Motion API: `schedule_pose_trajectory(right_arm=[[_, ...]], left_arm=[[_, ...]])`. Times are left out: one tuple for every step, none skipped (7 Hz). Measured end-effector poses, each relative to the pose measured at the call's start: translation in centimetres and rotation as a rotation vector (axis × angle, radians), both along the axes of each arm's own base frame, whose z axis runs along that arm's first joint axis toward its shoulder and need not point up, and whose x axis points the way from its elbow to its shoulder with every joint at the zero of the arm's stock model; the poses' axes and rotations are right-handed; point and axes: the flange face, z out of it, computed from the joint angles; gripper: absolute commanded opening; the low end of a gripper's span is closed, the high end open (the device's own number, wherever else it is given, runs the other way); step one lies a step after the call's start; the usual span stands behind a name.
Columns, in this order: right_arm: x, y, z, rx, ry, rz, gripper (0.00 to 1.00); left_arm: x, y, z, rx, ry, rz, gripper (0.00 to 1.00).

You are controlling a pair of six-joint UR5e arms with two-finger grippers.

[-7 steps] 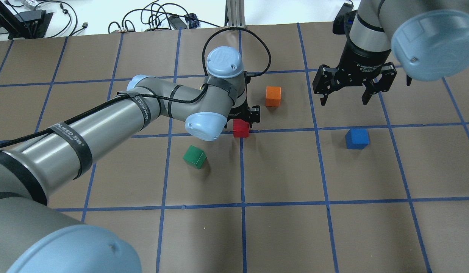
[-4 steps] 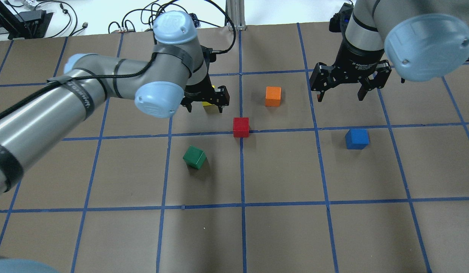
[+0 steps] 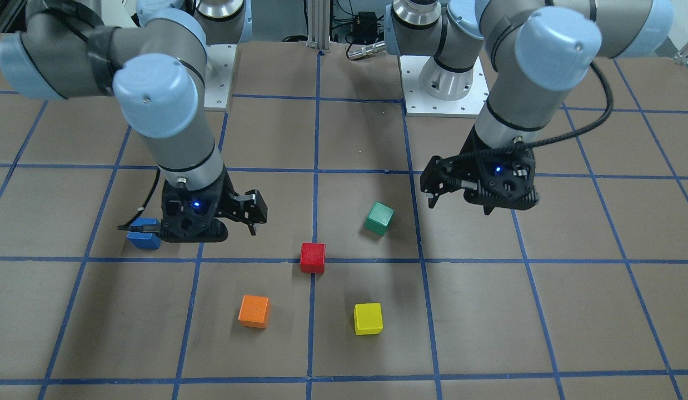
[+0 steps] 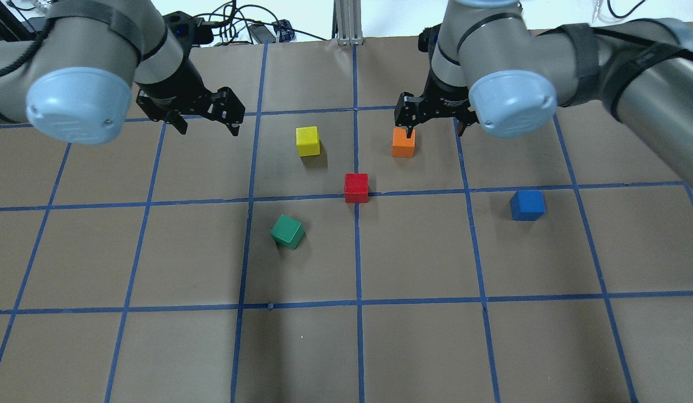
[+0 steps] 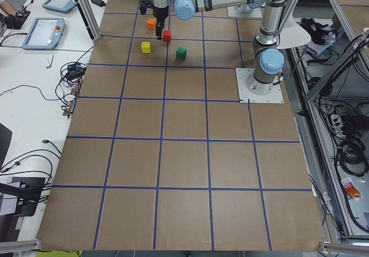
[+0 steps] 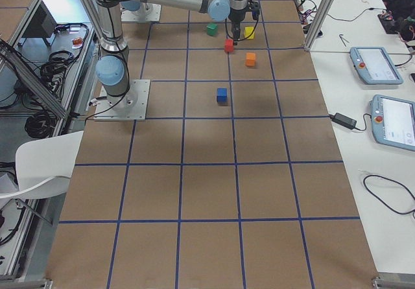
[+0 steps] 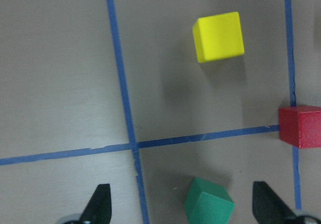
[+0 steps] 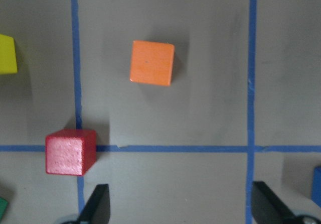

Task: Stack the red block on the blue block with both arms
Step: 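Move the right gripper over the red cube while the left gripper withdraws, then lower the right gripper and close it on the red cube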

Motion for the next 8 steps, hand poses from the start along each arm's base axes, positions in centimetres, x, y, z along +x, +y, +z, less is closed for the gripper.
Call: schedule_pose_trajectory(right_arm=[[2.7, -0.6, -2.2, -0.01, -0.008, -0.012, 1.0], [5.1, -1.0, -3.9, -0.015, -0.014, -0.017, 1.0], [7.2, -1.3, -5.6, -0.003, -0.014, -0.014, 1.0], [8.9, -1.4, -7.5, 0.018, -0.011, -0.011, 1.0], [10.4, -1.1, -9.3, 0.043, -0.009, -0.018, 1.0], [11.6, -0.7, -10.6, 0.068, -0.018, -0.026, 1.0], [12.3, -0.4, -11.4, 0.089, -0.033, -0.029, 1.0], [12.5, -0.2, -12.0, 0.109, -0.04, -0.031, 1.0]], left_arm=[[0.5, 1.2, 3.0, 0.001, -0.002, 0.004, 1.0], [0.9, 1.7, 5.3, -0.007, -0.006, 0.009, 1.0], [1.1, 1.5, 6.4, -0.018, -0.01, 0.011, 1.0], [1.3, 0.7, 7.2, -0.028, -0.016, 0.016, 1.0], [1.4, 0.0, 7.9, -0.032, -0.023, 0.019, 1.0], [1.5, -0.5, 8.4, -0.021, -0.027, 0.021, 1.0], [1.5, -0.1, 8.7, -0.005, -0.035, 0.018, 1.0], [1.5, 0.8, 9.1, 0.009, -0.047, 0.013, 1.0]])
